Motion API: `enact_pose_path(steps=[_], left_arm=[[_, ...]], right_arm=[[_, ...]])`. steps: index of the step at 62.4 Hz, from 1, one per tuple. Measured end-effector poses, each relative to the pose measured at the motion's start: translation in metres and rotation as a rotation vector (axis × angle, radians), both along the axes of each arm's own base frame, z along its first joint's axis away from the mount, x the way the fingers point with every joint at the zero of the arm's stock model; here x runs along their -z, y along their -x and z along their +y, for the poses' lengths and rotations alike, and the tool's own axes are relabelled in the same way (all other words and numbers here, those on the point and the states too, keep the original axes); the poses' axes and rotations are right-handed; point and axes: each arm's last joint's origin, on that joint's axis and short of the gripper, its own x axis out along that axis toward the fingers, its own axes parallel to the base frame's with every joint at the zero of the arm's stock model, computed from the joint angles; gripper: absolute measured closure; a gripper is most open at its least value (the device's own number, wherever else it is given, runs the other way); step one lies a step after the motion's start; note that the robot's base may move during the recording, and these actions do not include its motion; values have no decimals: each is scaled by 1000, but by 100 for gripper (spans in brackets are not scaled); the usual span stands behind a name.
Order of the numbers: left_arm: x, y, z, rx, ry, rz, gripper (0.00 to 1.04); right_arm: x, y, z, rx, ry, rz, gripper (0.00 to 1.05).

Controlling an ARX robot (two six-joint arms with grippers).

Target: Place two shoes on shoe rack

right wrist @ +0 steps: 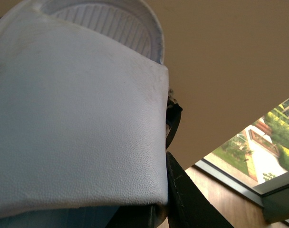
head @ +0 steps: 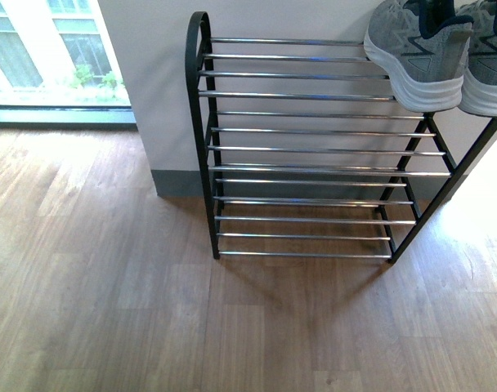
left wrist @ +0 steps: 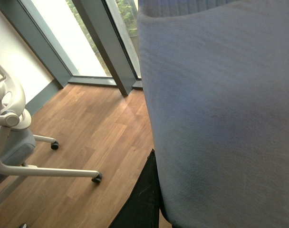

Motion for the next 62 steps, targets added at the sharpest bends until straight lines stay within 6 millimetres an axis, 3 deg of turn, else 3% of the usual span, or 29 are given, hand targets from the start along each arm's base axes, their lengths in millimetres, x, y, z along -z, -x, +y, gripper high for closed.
enact_pose_path(steps=[62], left_arm=[[0, 0, 0, -2, 0, -1, 103]], right_arm=[[0, 0, 1, -10, -2, 2, 103]])
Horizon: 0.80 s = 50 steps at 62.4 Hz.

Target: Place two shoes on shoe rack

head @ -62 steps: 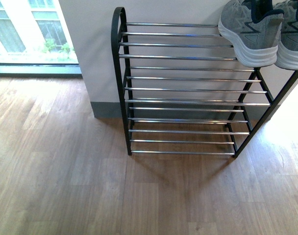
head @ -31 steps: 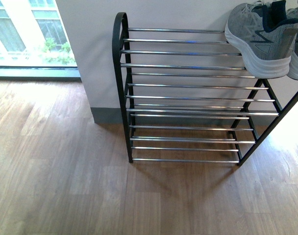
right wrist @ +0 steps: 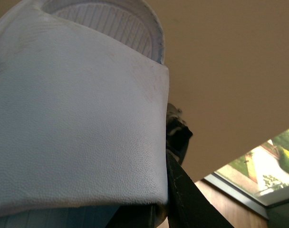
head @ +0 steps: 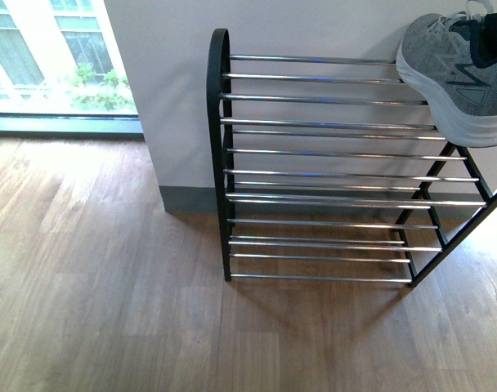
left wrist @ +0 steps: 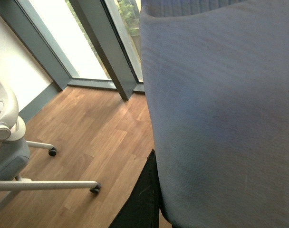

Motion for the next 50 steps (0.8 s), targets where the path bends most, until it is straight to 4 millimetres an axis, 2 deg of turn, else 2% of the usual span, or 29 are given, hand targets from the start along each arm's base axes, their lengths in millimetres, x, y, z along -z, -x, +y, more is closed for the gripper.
enact_pose_path(steps=[29, 33, 35, 40, 50], left_arm=[[0, 0, 0, 2, 1, -1, 103], [0, 0, 0, 0, 1, -1, 103], [0, 0, 0, 1, 1, -1, 103], [0, 0, 0, 1, 1, -1, 103], [0, 0, 0, 0, 1, -1, 103]], right_arm=[[0, 0, -1, 11, 1, 1, 103], [0, -1, 2, -89, -108, 66, 103], [-2, -5, 7, -161, -201, 118, 103], [-9, -19, 21, -203, -354, 180, 103], [-23, -59, 50, -199, -512, 247, 103]])
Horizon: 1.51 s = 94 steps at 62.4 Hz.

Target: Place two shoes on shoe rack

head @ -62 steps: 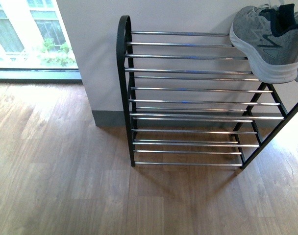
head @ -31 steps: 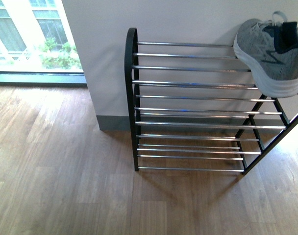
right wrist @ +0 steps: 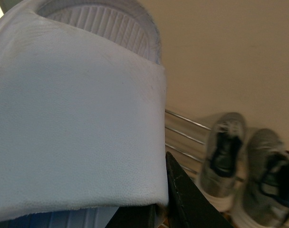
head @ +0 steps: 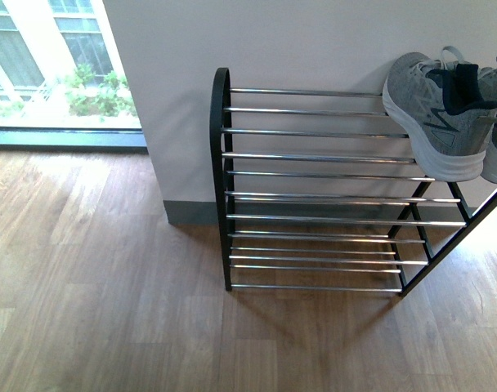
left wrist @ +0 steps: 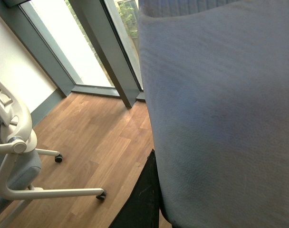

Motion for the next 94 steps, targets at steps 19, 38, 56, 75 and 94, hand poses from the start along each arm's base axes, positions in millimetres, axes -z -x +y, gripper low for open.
enact_pose_path(steps=[19, 38, 56, 75, 94], left_arm=[[0, 0, 0, 2, 0, 0, 103], [0, 0, 0, 1, 0, 0, 103], [0, 0, 0, 2, 0, 0, 103], [0, 0, 0, 2, 0, 0, 103], [0, 0, 0, 2, 0, 1, 103]], right_arm=[[11, -93, 50, 43, -86, 197, 103], [43, -176, 70, 219, 185, 92, 103], [115, -227, 78, 243, 467, 144, 103], [157, -251, 77, 234, 664, 147, 103], [189, -277, 74, 247, 856, 98, 103]])
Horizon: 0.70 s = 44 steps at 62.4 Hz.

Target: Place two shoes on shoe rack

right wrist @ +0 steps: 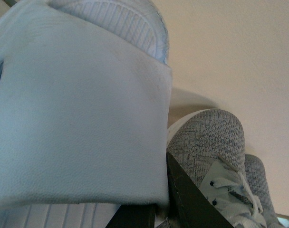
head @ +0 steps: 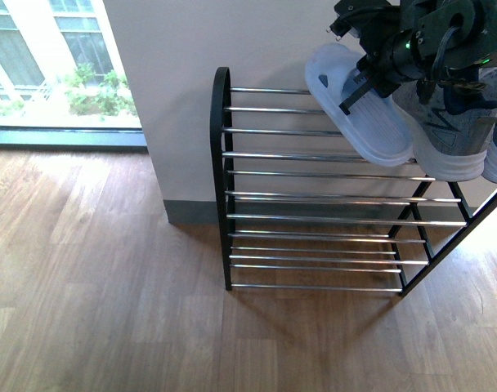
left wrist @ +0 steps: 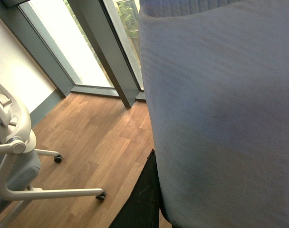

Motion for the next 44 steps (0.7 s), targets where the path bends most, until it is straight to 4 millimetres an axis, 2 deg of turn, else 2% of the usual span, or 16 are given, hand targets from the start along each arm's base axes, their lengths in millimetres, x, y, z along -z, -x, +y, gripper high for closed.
enact_pose_path(steps=[13, 22, 38, 44], left_arm=[[0, 0, 0, 0, 1, -1, 103], [0, 0, 0, 0, 1, -1, 103], [0, 0, 0, 0, 1, -1, 103], [0, 0, 0, 0, 0, 0, 103]], right_arm=[[16, -17, -24, 40, 87, 13, 103], [15, -20, -27, 42, 90, 33, 103], [14, -16, -26, 52, -17, 99, 68], [4, -12, -24, 58, -81, 104, 52]])
